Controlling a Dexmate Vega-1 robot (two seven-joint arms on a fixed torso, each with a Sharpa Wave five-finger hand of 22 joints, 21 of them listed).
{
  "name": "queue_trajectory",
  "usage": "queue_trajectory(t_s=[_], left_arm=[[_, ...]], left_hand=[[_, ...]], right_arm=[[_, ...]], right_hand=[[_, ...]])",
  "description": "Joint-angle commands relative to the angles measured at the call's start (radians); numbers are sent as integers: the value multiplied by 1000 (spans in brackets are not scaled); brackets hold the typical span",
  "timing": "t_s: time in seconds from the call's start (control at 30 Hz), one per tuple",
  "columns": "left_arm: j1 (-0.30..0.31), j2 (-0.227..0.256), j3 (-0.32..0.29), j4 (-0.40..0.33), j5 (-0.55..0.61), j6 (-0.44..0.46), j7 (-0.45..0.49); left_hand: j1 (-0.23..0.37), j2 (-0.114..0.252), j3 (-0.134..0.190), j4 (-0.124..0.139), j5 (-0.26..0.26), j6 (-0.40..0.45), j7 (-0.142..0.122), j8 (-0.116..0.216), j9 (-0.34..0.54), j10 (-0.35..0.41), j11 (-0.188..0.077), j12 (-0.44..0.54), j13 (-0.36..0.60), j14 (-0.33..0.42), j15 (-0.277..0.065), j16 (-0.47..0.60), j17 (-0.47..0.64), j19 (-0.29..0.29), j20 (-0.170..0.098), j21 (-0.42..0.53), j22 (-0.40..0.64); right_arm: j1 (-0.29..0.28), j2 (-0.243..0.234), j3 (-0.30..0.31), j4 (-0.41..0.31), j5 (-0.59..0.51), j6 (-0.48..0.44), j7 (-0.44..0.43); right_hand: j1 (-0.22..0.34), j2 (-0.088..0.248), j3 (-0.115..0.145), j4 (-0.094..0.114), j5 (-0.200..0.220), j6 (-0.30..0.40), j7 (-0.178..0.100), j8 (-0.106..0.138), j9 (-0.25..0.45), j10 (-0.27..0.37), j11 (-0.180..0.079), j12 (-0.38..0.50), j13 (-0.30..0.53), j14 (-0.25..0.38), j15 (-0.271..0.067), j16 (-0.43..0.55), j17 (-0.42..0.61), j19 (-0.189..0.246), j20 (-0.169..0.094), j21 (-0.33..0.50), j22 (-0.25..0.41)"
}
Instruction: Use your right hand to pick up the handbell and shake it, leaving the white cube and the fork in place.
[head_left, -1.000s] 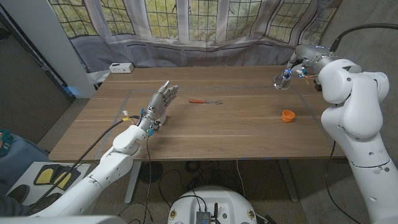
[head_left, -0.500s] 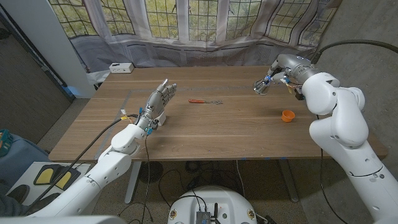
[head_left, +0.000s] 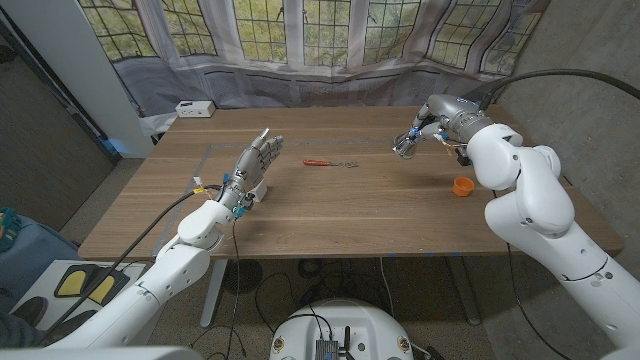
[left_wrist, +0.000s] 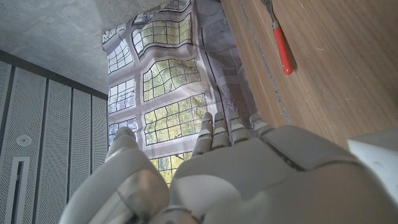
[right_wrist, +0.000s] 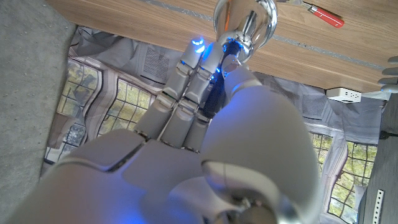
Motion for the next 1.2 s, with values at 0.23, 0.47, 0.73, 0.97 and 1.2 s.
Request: queue_trajectory(t_s=[0.23, 0.47, 0.73, 0.97, 1.2], left_arm=[[-4, -5, 2, 13, -5, -2, -6], [-3, -7, 2, 16, -6, -7, -9], [-1, -8, 0, 15, -9, -9, -8], [0, -5, 0, 12, -7, -5, -8], [0, 0, -1, 3, -2, -3, -3]], left_hand=[[-7, 0, 8, 0, -1, 12, 0, 2, 3, 7, 2, 4, 3, 3, 4, 2, 4, 1, 5, 0, 2], [-7, 0, 9, 0, -1, 12, -1, 2, 3, 8, 1, 4, 3, 2, 3, 2, 4, 2, 5, 0, 2], [-7, 0, 9, 0, -1, 14, -1, 2, 3, 7, -2, 3, 3, 2, 4, 2, 4, 1, 6, 0, 2], [-7, 0, 9, 0, -1, 14, -1, 2, 3, 6, -1, 3, 3, 1, 4, 1, 4, 0, 7, -1, 2], [-7, 0, 9, 0, -1, 14, 0, 2, 3, 6, -1, 3, 3, 1, 3, 1, 4, -1, 8, -1, 2]], right_arm=[[117, -102, -158, 0, 84, -76, -37], [186, -118, -230, 7, 65, -102, 11], [241, -118, -292, 25, 35, -122, 63], [259, -108, -313, 43, 33, -121, 75], [274, -103, -346, 63, 1, -122, 85]], right_hand=[[7, 10, 2, 2, 7, 3, 7, 2, 2, 49, 35, 8, 2, -6, -5, 0, 4, -3, 3, 9, 2], [6, 9, 1, 3, 7, 3, 9, 2, 2, 49, 35, 7, 2, -6, -4, 0, 4, -2, 3, 12, 2], [5, 9, 1, 3, 7, 2, 13, 2, 2, 50, 36, 6, 2, -6, -3, -2, 3, -4, 3, 14, 1], [5, 10, 0, 3, 7, 4, 10, 3, 3, 49, 35, 5, 2, -6, -3, -2, 4, -8, 2, 16, 1], [4, 11, 0, 4, 7, 5, 12, 3, 3, 50, 38, 5, 2, -6, -1, -3, 4, -7, 3, 18, 1]])
